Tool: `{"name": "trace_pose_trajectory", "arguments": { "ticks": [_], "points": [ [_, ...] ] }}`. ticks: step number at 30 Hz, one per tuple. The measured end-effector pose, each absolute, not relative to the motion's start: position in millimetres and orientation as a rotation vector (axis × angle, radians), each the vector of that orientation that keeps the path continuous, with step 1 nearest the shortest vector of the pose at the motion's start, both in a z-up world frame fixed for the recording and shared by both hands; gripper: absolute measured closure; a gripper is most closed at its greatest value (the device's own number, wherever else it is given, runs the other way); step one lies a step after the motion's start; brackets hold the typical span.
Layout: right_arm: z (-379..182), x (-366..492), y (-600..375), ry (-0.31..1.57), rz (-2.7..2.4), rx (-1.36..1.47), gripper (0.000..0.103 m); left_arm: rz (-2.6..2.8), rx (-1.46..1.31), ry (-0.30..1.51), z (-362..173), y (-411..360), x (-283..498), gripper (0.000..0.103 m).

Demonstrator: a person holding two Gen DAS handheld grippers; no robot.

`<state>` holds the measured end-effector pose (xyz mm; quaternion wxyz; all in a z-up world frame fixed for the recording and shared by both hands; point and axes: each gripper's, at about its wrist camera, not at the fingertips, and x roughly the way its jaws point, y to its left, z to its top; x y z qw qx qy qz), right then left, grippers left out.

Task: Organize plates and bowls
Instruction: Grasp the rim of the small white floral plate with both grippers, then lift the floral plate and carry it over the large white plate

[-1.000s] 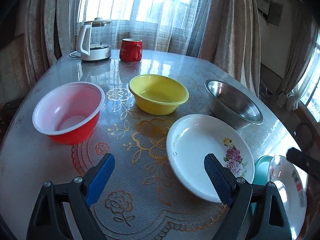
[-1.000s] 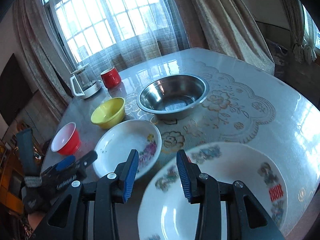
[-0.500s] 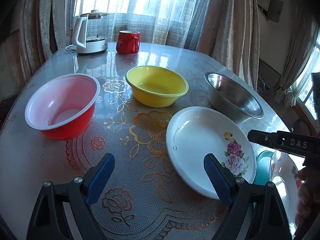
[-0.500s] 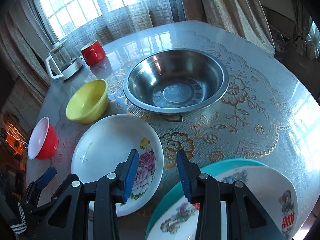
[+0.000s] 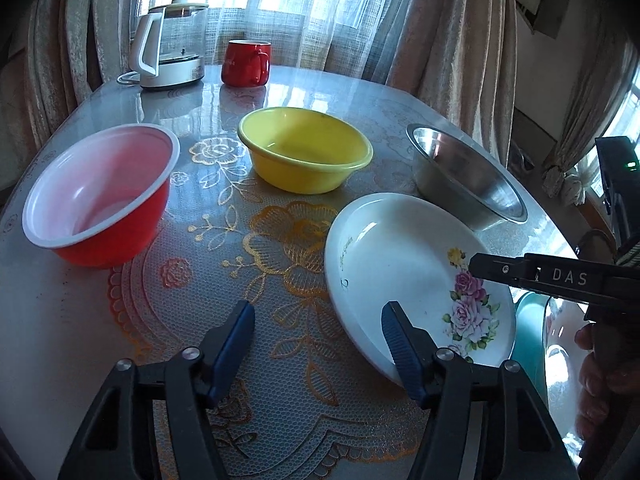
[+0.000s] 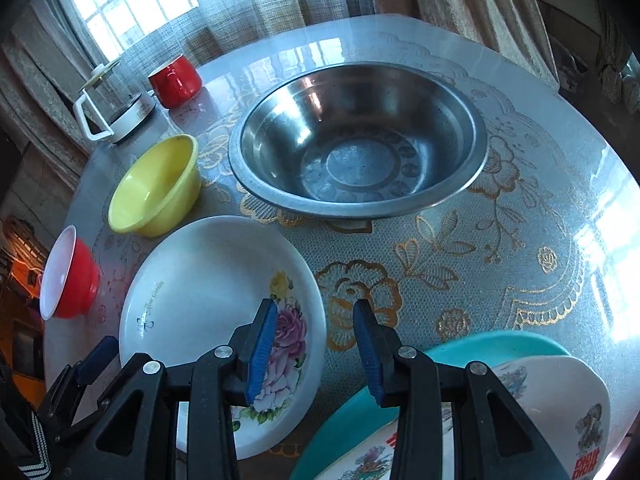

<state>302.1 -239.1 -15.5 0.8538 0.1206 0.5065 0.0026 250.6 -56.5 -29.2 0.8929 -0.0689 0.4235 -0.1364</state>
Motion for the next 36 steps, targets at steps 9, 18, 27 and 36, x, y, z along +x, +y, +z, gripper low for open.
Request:
{"name": "trace_pose_trajectory", "arguments": {
  "ticks": [9, 18, 27, 36],
  "points": [
    [-16.5, 300.7, -212.3, 1.074, 0.092, 0.191, 0.067, -0.273, -0.099, 0.886, -28.7, -53.0, 253.1, 0.043],
    [-22.3, 306.0, -204.5, 1.093, 0.089, 0.157, 0.068, -0.334, -0.111, 0.888, -29.6, -53.8, 252.7, 0.072],
    [-18.8, 295.8, -207.1, 1.037, 0.176, 0.286, 0.082, -0.286, -0.127, 0.884, -29.5, -41.5, 254.3, 0.077],
    [-9.4, 278.1, -193.8, 0.982, 0.178, 0.249, 0.082, -0.259, -0.152, 0.839, -23.1, -34.6, 250.6, 0.077]
  ]
}}
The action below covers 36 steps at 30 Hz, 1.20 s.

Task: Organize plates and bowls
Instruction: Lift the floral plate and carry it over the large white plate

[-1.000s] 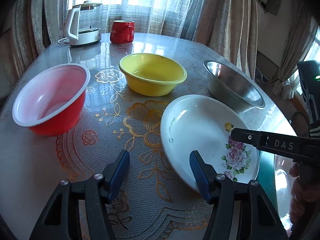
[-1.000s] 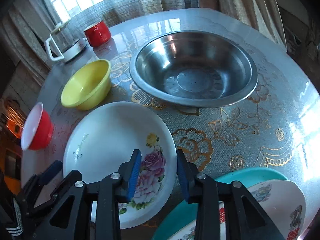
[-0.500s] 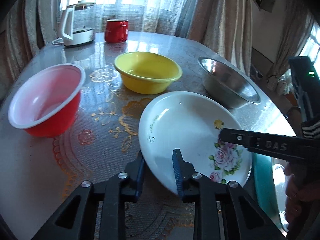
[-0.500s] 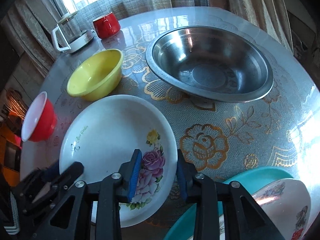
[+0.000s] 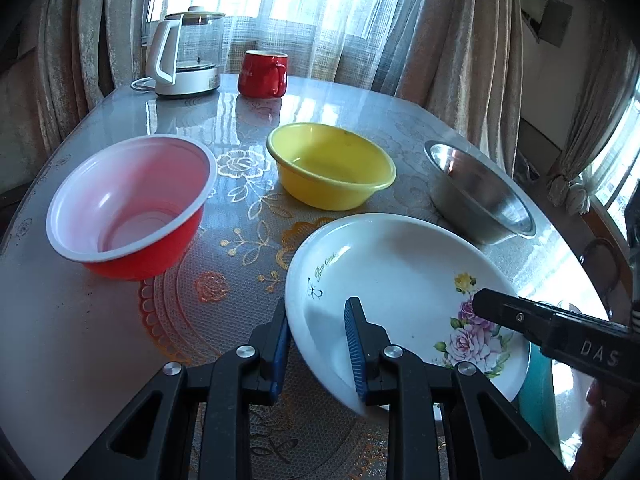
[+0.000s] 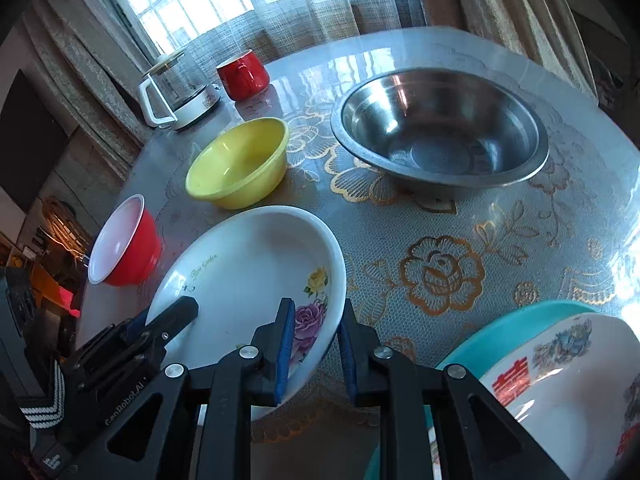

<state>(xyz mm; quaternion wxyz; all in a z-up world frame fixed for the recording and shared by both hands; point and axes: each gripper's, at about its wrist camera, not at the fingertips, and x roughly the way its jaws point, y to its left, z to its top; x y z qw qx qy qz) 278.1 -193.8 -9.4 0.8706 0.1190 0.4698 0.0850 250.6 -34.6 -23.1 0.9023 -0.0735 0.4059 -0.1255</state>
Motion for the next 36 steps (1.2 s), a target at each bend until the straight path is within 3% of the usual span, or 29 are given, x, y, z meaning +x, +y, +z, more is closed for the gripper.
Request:
{"name": "trace_pose_trajectory", "arguments": {
  "ticks": [20, 36],
  "points": [
    [27.7, 226.1, -210.3, 0.85, 0.158, 0.272, 0.082, -0.34, -0.171, 0.723, 3.2, -46.6, 228.3, 0.076],
    [39.5, 149.5, -275.4, 0.772, 0.1, 0.386, 0.082, -0.528, -0.058, 0.631, 16.1, -107.9, 174.7, 0.076]
  ]
}}
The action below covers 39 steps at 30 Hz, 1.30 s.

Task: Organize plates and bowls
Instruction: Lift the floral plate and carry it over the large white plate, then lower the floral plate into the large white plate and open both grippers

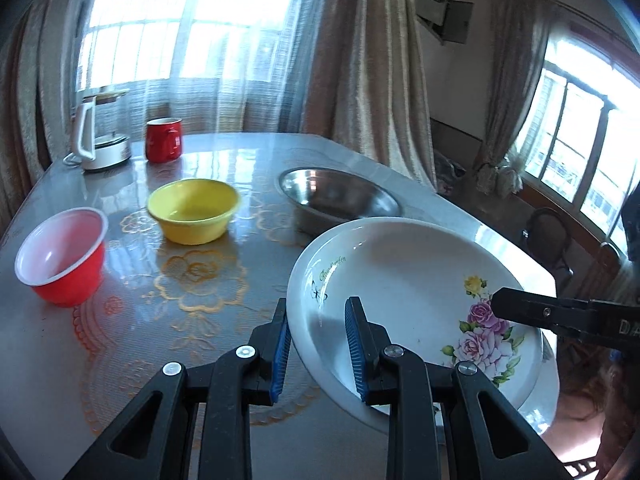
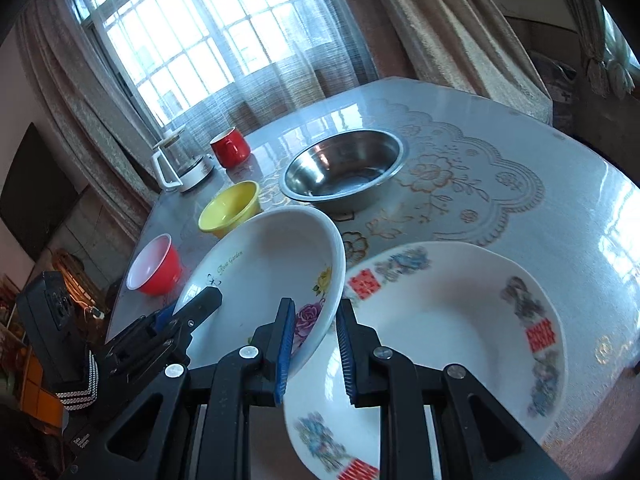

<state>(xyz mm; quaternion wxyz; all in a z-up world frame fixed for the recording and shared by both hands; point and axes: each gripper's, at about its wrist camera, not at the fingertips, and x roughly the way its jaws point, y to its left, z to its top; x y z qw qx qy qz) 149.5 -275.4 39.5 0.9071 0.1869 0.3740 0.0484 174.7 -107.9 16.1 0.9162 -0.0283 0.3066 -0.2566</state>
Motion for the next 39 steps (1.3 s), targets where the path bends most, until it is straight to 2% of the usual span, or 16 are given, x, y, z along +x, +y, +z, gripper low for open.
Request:
{"name": "trace_pose_trajectory", "arguments": {
  "ticks": [17, 31, 39],
  "points": [
    [18.2, 89.2, -356.6, 0.738, 0.011, 0.54, 0.082, -0.574, 0.062, 0.711, 18.3, -191.3, 134.9, 0.076],
    [-4.4, 82.4, -375.6, 0.767, -0.01, 0.597, 0.082, -0.521, 0.125, 0.789, 2.2, -216.5, 132.0, 0.076],
    [-10.8, 86.8, -378.5, 0.787, -0.036, 0.59, 0.08, -0.483, 0.221, 0.763, -0.1, -228.8, 126.4, 0.076]
  ]
}}
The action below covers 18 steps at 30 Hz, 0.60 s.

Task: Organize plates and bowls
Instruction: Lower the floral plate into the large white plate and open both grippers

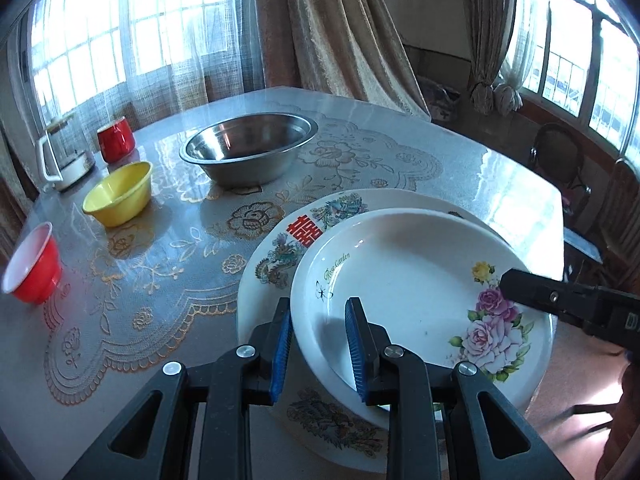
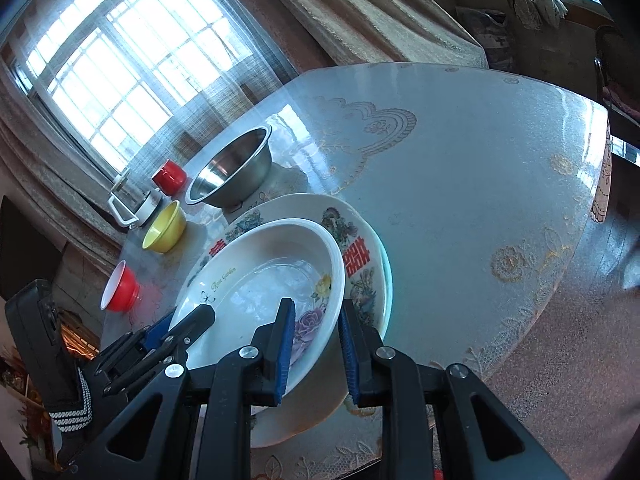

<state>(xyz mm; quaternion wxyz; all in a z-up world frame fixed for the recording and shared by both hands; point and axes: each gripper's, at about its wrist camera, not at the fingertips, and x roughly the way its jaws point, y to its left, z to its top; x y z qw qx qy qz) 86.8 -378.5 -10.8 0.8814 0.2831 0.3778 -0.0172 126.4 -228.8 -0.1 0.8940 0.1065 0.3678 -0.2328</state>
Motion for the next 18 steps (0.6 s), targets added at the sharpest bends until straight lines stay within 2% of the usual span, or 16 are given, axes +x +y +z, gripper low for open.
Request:
{"name": "trace_pose_trajectory", "arguments": {
  "ticks": [8, 18],
  "points": [
    [-6.5, 92.8, -373.5, 0.8, -0.075, 0.502, 0.078, -0.463, 0.331, 0.698, 0.4, -239.5, 121.7, 0.076],
    [-1.8, 98.6, -364.2, 0.801, -0.104, 0.388, 0.077, -0.458, 0.321, 0.701, 3.0, -239.0, 126.9, 0.076]
  ]
}}
